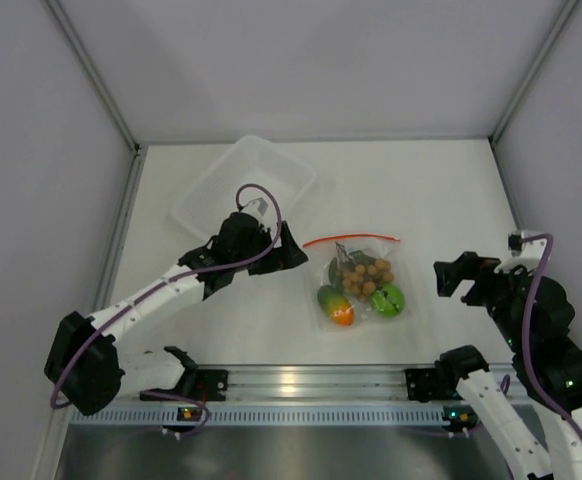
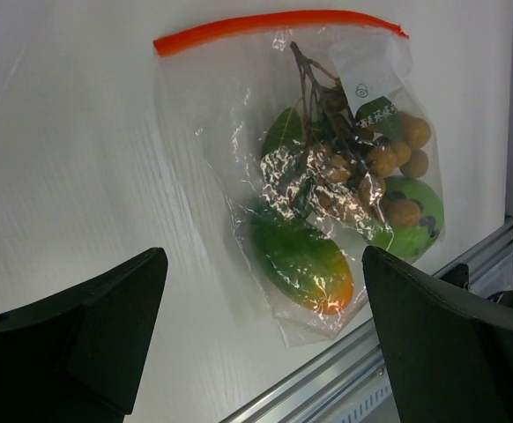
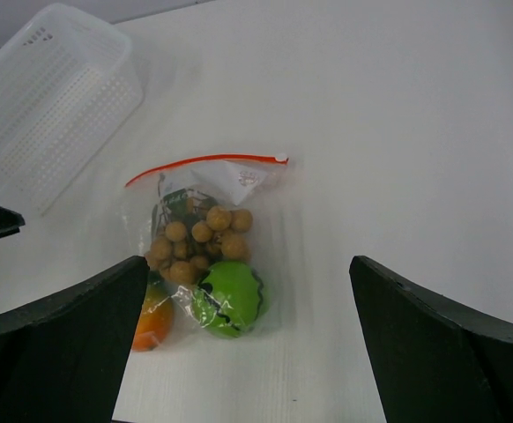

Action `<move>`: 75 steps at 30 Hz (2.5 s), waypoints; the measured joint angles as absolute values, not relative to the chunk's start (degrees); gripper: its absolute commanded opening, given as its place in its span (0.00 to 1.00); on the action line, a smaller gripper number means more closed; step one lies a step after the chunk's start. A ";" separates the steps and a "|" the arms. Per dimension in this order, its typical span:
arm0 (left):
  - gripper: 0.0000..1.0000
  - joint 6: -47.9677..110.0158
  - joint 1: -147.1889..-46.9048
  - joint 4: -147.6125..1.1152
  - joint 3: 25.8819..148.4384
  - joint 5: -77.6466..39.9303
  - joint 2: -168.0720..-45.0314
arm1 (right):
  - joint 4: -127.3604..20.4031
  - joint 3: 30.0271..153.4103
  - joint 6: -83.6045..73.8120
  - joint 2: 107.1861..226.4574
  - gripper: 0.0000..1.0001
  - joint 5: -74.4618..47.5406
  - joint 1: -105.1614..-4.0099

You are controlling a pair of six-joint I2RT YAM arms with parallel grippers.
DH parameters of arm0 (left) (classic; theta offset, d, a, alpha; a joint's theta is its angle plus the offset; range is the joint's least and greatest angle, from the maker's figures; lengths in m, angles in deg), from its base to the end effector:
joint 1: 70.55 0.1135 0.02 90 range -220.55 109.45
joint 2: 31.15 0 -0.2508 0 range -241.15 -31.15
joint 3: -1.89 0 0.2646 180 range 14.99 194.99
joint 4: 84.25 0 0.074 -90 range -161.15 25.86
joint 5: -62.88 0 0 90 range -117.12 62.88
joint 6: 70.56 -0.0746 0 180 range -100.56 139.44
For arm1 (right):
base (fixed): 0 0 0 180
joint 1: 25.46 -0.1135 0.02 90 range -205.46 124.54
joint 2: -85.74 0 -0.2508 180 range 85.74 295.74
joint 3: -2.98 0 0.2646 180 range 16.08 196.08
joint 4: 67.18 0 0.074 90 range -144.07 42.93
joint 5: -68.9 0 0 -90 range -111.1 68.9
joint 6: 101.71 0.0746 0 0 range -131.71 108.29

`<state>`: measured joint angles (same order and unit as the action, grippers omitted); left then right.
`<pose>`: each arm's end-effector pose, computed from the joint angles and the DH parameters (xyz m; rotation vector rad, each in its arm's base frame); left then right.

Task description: Open the zip-top bag and remove the fake food

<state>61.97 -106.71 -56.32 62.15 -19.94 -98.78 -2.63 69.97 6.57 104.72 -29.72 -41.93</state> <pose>0.2430 -0.1891 0.2260 -0.0540 2.3313 -0.8774 0.1005 0.0181 0.3497 0.1342 1.8607 0.2811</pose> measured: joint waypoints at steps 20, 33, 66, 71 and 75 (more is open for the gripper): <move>0.99 72.61 -111.47 -86.65 55.28 -24.62 -123.66 | -3.20 70.43 7.60 102.73 0.99 -25.92 -41.93; 0.47 76.50 -112.31 -106.04 55.07 -21.40 -133.84 | -3.51 71.74 7.56 102.76 0.99 -25.13 -41.93; 0.00 51.19 -116.09 -106.17 55.24 10.70 -104.33 | -8.91 64.81 8.21 100.70 1.00 -17.88 -41.91; 0.00 49.40 -116.09 -106.19 54.10 12.04 -94.45 | -9.67 64.44 8.47 100.55 0.98 -16.15 -41.91; 0.00 49.05 -116.09 -104.84 54.08 10.11 -88.86 | -12.34 63.26 7.95 98.60 0.97 -12.70 -41.91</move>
<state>49.05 -116.09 -104.84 54.08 10.11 -88.86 -12.34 63.26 7.95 98.60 -12.70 -41.91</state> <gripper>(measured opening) 0.015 0.974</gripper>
